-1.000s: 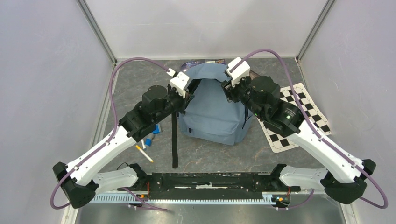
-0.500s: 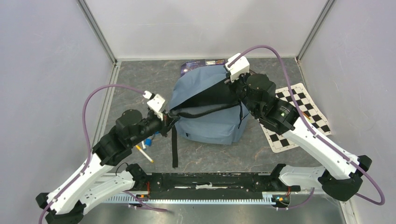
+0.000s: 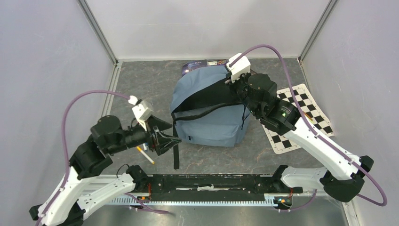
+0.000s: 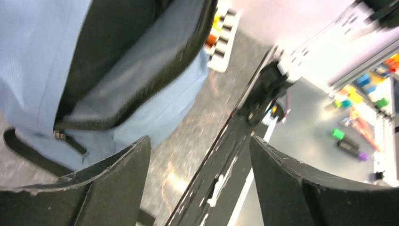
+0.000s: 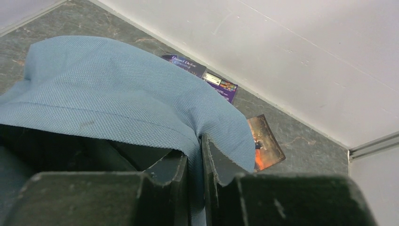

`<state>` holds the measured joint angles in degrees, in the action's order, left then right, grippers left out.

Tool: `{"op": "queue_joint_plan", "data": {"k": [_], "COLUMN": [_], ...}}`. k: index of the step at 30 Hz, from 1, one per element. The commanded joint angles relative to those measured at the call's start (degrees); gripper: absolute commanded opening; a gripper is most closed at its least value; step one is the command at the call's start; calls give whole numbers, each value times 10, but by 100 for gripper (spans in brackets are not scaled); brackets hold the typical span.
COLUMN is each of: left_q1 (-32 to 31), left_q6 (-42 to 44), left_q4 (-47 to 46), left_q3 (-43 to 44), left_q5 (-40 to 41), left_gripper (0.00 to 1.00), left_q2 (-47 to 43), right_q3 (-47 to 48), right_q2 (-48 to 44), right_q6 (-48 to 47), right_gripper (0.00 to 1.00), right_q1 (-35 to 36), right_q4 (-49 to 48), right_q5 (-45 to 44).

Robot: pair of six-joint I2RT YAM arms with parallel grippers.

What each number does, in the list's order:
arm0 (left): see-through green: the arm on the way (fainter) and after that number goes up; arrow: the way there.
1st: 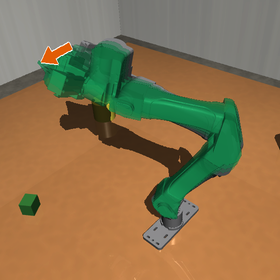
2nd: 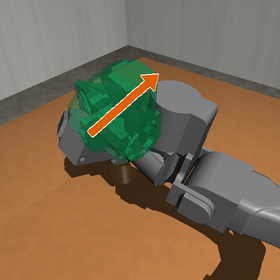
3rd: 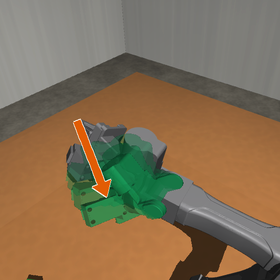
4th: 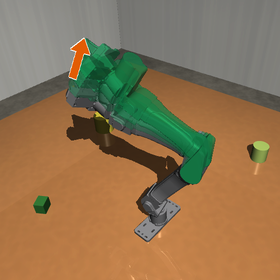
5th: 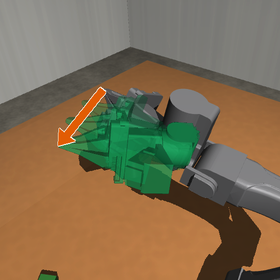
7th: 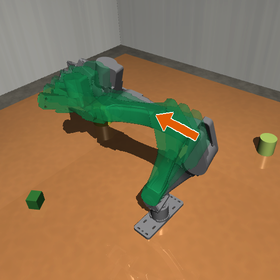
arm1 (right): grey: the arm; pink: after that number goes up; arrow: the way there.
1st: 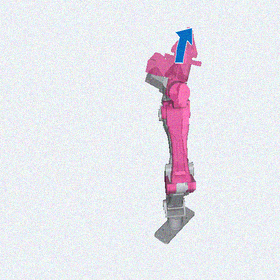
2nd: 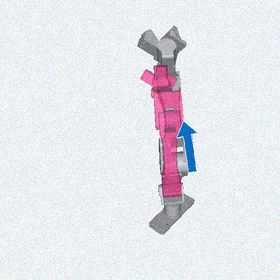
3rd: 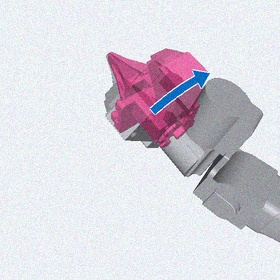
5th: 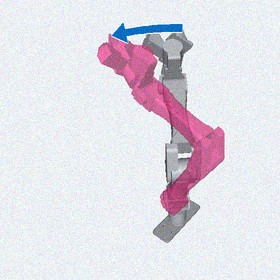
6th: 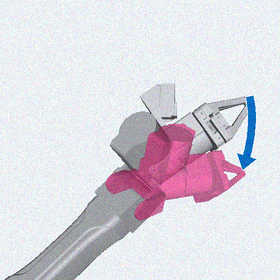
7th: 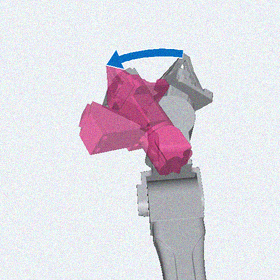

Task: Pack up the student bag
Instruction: Unzip the student bag at the center of the board.

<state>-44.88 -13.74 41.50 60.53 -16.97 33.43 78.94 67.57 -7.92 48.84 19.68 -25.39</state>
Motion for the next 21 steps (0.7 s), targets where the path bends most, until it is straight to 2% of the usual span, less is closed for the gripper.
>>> {"op": "queue_joint_plan", "data": {"k": [1, 4, 7, 12, 14, 19, 20, 21], "left_q1": [-2, -2, -2, -10, -29, -96, -111, -123], "left_q6": [-54, -51, -37, -23, 2, 78, 91, 107], "left_q4": [-70, -113, -179, -227, -226, -203, -202, -202], "left_q3": [71, 94, 97, 129, 135, 154, 154, 150], "left_q5": [-26, -5, -17, -48, -28, 82, 100, 111], "left_gripper": [87, 94, 99, 100, 100, 100, 96, 87], "left_q2": [48, 105, 149, 222, 244, 286, 289, 290], "right_q3": [13, 10, 11, 16, 13, 11, 12, 12], "right_q2": [-14, -16, -20, -22, -24, -21, -20, -17], "right_q6": [4, 5, 3, -2, -2, 0, 1, 1], "right_gripper": [18, 19, 19, 19, 20, 19, 20, 19], "right_q1": [-2, -2, -2, -2, -2, -2, -2, -2], "right_q4": [-26, -26, -25, -19, -19, -19, -19, -20], "right_q5": [17, 18, 17, 10, 9, 8, 8, 6]}}
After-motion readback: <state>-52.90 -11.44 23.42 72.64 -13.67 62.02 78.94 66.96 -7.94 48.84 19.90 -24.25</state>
